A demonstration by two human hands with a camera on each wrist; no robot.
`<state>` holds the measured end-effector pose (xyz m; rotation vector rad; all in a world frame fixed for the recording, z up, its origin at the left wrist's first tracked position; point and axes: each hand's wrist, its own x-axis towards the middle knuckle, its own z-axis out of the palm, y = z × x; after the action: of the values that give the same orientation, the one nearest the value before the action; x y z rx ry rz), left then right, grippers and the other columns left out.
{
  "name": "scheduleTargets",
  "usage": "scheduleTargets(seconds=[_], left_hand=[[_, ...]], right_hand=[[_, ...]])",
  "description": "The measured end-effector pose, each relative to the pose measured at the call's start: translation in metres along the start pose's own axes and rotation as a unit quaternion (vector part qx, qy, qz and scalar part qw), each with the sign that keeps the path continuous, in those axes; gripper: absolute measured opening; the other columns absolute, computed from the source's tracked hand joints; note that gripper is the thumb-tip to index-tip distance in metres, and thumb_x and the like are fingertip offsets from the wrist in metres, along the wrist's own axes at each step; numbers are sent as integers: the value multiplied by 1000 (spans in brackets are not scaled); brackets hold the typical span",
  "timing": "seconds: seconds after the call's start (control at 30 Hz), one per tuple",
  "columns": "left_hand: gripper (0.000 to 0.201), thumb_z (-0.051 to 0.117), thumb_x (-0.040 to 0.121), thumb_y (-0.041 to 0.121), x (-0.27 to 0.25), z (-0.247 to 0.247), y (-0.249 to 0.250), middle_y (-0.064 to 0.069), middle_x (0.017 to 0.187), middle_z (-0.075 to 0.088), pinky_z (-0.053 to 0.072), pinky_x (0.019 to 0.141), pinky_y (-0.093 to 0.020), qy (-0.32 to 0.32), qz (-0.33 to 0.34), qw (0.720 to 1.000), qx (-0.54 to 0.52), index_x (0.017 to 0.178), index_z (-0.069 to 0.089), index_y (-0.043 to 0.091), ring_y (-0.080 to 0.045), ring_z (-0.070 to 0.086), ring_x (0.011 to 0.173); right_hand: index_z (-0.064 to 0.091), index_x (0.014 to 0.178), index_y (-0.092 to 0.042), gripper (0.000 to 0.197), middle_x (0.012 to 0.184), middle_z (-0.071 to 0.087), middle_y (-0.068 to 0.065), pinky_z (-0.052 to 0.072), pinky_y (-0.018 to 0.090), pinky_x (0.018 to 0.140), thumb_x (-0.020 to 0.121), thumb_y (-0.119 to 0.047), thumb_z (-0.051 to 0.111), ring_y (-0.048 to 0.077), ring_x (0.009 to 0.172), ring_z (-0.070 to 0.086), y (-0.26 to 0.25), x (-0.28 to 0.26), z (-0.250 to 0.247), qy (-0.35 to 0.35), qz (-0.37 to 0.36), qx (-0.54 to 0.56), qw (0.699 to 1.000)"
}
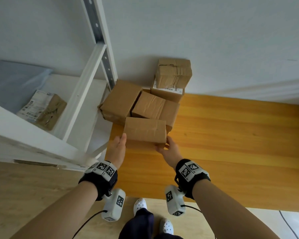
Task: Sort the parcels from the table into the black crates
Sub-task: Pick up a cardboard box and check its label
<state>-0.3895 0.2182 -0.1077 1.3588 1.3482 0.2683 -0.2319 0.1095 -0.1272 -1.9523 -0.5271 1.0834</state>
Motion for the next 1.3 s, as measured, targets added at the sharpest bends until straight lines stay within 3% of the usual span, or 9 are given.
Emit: scheduleTargets(seconds=[0.1,0.23,0.5,0.6,0.87,0.93,1.03,1.17,1.3], left_hand=[[76,25,90,68,-12,9,1,-8,145,39,31,110,-50,11,8,1000,-22,144,30,14,-26,39,133],[94,21,73,83,-39,22,12,-3,145,42,32,110,-50,23,54,998,-27,142,34,20,-23,41,132],[39,28,101,47,-109,60,69,6,131,49,32,112,-43,18,157,986,-50,126,50,28,-15,44,125],[51,32,101,44,-125,74,86,2,148,39,29,115,-42,20,175,981,-76,144,37,17,-15,36,136],[46,39,101,37,-154,92,127,3,139,46,33,112,-41,36,225,965,-127,139,44,12,-16,44,129],[41,40,101,36,-158,90,139,-3,128,57,38,108,-39,35,235,964,-124,130,54,11,-17,51,121],[26,34,101,40,-160,83,151,10,96,57,41,91,-26,26,252,963,-89,99,57,29,-4,53,91],[38,28,100,48,-158,74,161,-8,102,64,51,91,-44,-20,277,958,-76,110,52,20,-19,64,95],[43,23,100,49,-159,70,163,-10,106,63,52,92,-41,-39,296,953,-58,115,49,18,-19,62,99]], right_hand=[[35,145,-20,65,139,48,-1,45,36,96,89,-18,66,19,127,47,0,-13,-13,1,-24,11,1000],[40,143,-21,58,129,53,-5,43,32,88,90,-22,64,15,120,48,-2,-38,-39,5,-62,28,998],[54,133,-13,47,122,60,0,47,33,92,93,-37,57,18,113,55,-27,-83,-117,63,-104,47,991],[56,128,-10,45,111,60,-1,44,28,84,93,-39,56,16,101,55,-41,-95,-144,92,-114,56,988],[59,124,-8,44,107,60,0,43,29,82,96,-41,50,17,97,55,-65,-123,-185,142,-131,71,979],[61,119,-7,42,104,60,0,43,29,80,96,-41,50,16,94,56,-71,-128,-190,149,-133,81,976],[65,102,-3,44,96,63,5,43,29,72,96,-43,49,16,81,57,-79,-132,-195,156,-131,81,976],[65,91,-10,41,91,64,1,48,36,80,98,-44,44,15,80,57,-87,-137,-193,147,-118,139,972],[61,90,-19,37,91,64,-8,42,30,83,99,-46,38,5,86,58,-92,-146,-188,139,-122,183,965]])
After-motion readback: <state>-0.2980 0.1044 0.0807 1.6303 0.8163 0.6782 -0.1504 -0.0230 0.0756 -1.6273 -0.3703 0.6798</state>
